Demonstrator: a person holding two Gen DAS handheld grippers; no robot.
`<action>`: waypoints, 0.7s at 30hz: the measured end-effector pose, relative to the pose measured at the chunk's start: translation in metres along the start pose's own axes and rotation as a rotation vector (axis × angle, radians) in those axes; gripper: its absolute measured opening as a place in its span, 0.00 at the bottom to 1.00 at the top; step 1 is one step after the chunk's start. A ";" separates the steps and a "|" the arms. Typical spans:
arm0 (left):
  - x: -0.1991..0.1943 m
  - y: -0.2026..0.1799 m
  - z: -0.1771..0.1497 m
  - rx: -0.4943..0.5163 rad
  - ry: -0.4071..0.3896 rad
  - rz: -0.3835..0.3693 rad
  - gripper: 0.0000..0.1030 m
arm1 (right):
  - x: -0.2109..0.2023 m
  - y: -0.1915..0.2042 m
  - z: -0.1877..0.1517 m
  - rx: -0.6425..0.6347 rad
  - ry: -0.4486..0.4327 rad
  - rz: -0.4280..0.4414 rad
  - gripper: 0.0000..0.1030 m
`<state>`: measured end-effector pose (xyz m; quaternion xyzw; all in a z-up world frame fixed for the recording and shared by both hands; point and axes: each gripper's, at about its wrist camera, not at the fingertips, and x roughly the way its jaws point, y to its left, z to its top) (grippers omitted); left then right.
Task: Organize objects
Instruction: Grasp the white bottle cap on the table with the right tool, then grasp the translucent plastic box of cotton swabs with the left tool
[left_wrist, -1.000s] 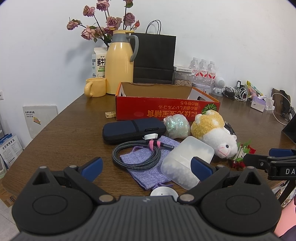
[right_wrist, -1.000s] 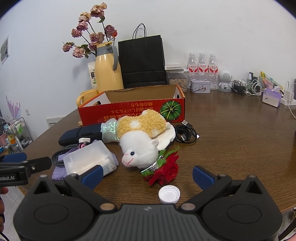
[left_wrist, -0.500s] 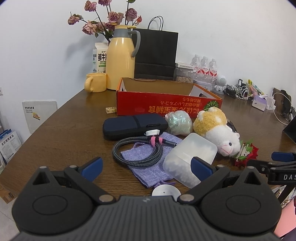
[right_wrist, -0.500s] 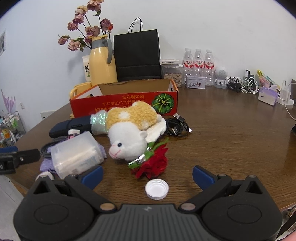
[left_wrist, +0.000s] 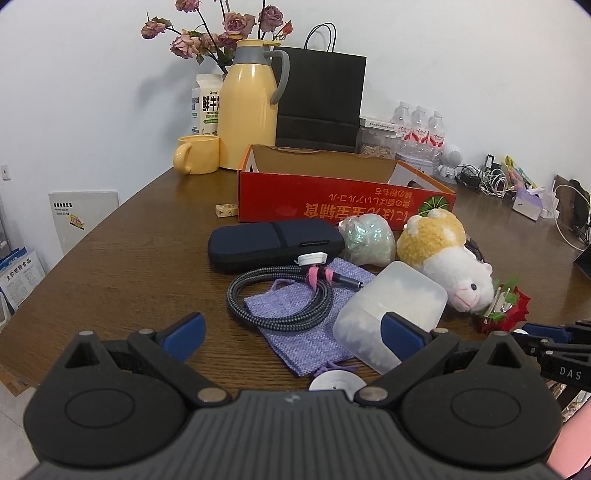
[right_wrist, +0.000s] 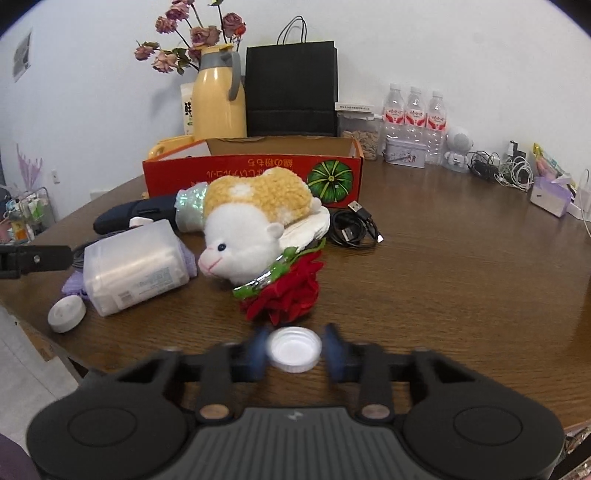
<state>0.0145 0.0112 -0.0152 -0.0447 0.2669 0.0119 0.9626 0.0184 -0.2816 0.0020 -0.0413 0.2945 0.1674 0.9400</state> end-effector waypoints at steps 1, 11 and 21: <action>0.000 -0.001 0.000 0.002 -0.001 -0.003 1.00 | 0.000 -0.002 0.000 0.002 -0.003 0.010 0.27; 0.003 -0.018 0.007 0.051 -0.010 -0.069 1.00 | -0.017 -0.013 0.013 -0.025 -0.056 0.053 0.26; 0.036 -0.052 0.014 0.137 0.063 -0.131 1.00 | -0.022 -0.018 0.043 -0.077 -0.107 0.105 0.27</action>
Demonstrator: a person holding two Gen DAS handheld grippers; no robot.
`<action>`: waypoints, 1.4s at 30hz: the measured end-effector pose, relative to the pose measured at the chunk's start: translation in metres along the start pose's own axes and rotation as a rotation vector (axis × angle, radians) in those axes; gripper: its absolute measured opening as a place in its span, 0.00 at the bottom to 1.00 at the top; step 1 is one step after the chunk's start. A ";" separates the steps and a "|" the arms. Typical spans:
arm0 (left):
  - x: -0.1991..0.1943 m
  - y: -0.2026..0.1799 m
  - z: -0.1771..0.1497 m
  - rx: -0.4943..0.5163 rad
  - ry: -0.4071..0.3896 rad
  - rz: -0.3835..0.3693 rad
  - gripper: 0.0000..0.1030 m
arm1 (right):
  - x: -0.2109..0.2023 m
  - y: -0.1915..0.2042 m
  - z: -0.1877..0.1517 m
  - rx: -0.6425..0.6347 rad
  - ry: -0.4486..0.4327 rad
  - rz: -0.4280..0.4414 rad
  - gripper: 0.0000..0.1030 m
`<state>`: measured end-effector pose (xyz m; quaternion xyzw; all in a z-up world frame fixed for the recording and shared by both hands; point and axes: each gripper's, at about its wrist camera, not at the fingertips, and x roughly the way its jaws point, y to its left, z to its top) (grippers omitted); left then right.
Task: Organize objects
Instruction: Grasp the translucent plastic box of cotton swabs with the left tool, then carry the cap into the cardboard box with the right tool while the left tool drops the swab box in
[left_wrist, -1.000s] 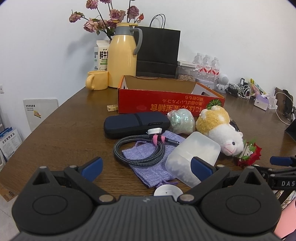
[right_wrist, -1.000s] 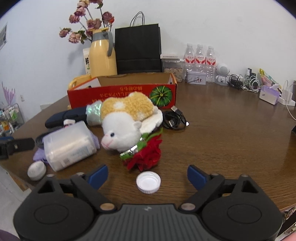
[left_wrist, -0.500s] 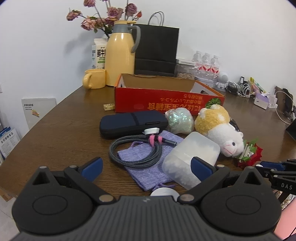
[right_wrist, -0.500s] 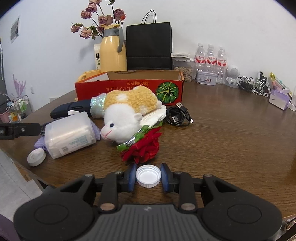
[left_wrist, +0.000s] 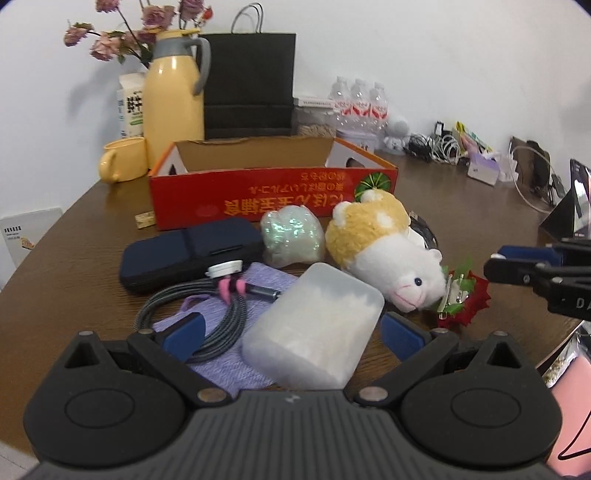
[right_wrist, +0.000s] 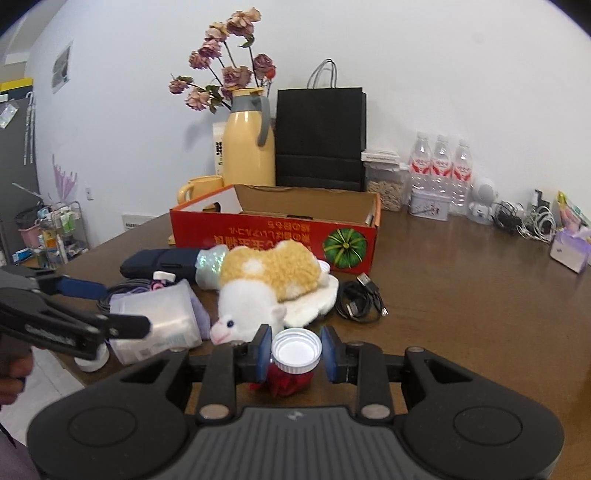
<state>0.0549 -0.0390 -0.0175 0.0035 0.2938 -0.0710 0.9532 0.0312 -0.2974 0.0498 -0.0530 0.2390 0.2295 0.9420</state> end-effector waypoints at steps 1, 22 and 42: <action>0.005 -0.002 0.001 0.007 0.009 0.000 1.00 | 0.001 0.000 0.002 -0.002 -0.002 0.008 0.27; 0.023 -0.023 0.002 0.099 0.019 -0.032 0.64 | 0.029 -0.003 0.011 -0.005 -0.009 0.107 0.27; 0.006 0.004 0.084 0.046 -0.244 0.012 0.63 | 0.047 -0.013 0.078 -0.006 -0.191 0.061 0.27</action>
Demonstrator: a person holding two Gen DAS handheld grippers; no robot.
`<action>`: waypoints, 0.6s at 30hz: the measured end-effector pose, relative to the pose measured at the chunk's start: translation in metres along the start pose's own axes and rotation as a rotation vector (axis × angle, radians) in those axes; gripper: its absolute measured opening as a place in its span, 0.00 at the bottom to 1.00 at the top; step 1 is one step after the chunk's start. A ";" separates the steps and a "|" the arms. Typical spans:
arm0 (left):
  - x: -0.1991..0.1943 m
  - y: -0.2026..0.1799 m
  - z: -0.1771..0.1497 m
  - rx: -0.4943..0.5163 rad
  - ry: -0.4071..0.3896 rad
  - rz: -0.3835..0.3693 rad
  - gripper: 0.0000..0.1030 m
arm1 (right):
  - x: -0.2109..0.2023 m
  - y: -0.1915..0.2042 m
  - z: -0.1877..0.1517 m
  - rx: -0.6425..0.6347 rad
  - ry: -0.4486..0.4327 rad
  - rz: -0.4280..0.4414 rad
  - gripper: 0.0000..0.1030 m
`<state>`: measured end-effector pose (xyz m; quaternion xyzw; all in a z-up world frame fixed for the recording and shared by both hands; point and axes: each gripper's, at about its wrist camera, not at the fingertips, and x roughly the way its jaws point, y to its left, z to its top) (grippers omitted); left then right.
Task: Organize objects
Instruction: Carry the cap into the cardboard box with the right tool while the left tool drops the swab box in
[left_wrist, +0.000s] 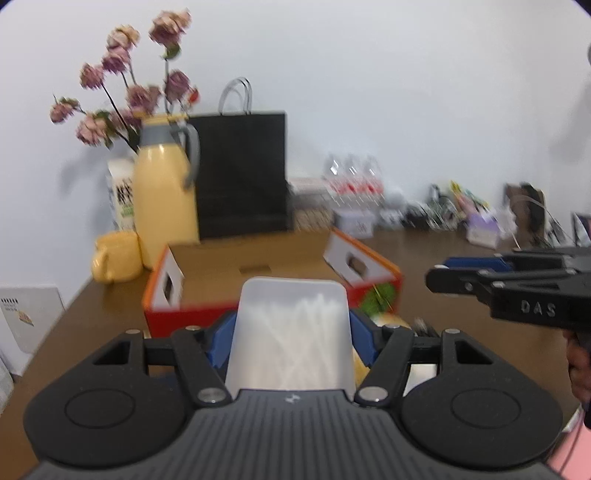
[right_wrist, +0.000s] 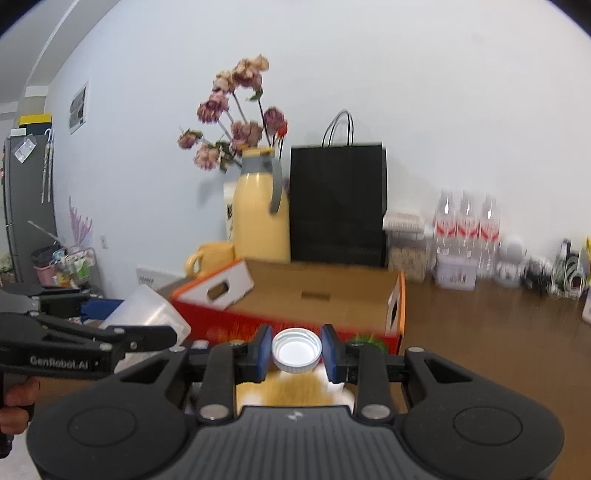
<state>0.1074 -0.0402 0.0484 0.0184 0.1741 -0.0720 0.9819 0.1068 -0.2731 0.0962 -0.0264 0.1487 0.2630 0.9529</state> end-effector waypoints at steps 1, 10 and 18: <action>0.005 0.003 0.007 -0.007 -0.016 0.007 0.63 | 0.006 -0.001 0.007 -0.004 -0.011 -0.004 0.27; 0.078 0.036 0.052 -0.092 -0.048 0.075 0.63 | 0.093 -0.015 0.051 0.018 -0.003 -0.042 0.27; 0.151 0.063 0.058 -0.149 0.017 0.105 0.63 | 0.181 -0.035 0.042 0.094 0.088 -0.099 0.27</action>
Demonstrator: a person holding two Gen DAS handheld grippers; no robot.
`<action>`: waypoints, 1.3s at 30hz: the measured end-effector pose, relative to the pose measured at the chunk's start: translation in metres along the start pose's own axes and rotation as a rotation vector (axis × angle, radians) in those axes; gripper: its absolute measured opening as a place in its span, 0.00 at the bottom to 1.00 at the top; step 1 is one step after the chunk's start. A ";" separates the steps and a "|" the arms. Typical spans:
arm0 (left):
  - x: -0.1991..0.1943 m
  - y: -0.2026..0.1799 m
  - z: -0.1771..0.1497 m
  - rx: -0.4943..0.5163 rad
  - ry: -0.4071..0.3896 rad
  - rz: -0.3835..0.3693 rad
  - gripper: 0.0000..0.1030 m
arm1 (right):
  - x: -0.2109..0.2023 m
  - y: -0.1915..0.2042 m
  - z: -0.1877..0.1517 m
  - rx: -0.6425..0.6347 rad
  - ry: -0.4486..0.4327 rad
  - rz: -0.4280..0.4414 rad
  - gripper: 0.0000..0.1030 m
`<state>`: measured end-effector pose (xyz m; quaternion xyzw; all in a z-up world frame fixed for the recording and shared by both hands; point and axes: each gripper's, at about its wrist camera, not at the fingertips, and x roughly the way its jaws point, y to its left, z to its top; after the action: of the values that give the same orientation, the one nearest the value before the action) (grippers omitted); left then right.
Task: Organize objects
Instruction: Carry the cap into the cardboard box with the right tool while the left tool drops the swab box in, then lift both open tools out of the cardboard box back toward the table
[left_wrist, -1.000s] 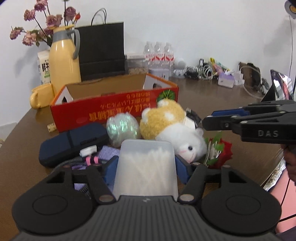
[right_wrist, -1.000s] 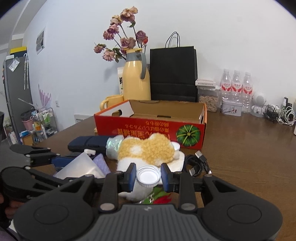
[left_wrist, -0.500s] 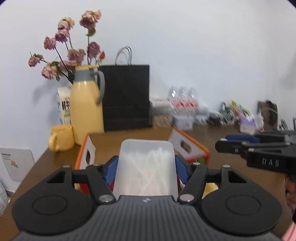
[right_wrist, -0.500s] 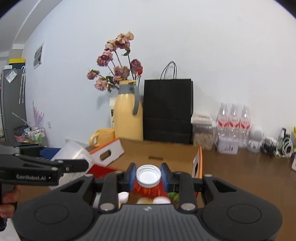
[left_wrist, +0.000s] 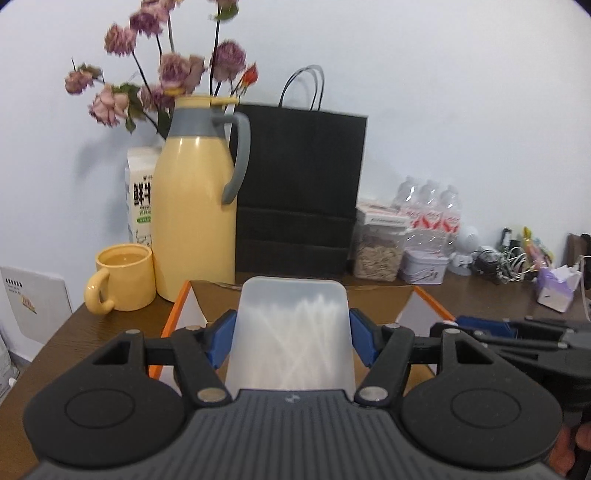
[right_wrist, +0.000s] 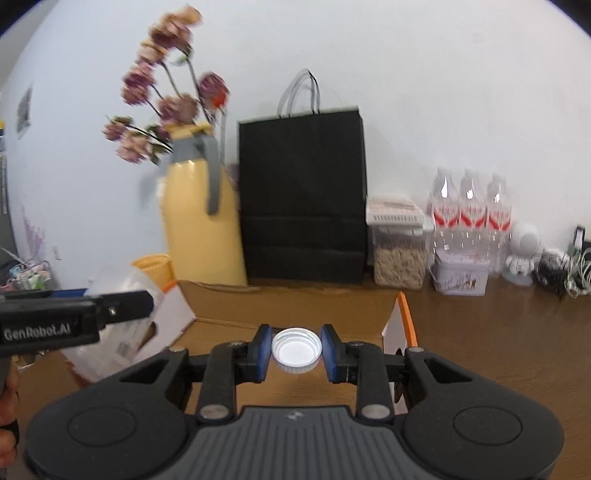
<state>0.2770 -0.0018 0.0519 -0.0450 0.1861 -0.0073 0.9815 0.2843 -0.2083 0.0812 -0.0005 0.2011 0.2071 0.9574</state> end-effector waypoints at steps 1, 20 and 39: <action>0.007 0.002 -0.003 -0.009 0.006 0.002 0.63 | 0.007 -0.002 -0.004 0.010 0.009 -0.005 0.27; 0.019 0.003 -0.023 -0.003 -0.023 0.076 1.00 | 0.020 0.006 -0.023 -0.031 0.058 -0.016 0.93; 0.004 -0.003 -0.013 -0.012 -0.080 0.075 1.00 | -0.001 0.004 -0.011 -0.019 -0.042 -0.029 1.00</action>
<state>0.2765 -0.0057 0.0388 -0.0442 0.1483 0.0323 0.9874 0.2773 -0.2059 0.0721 -0.0082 0.1790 0.1950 0.9643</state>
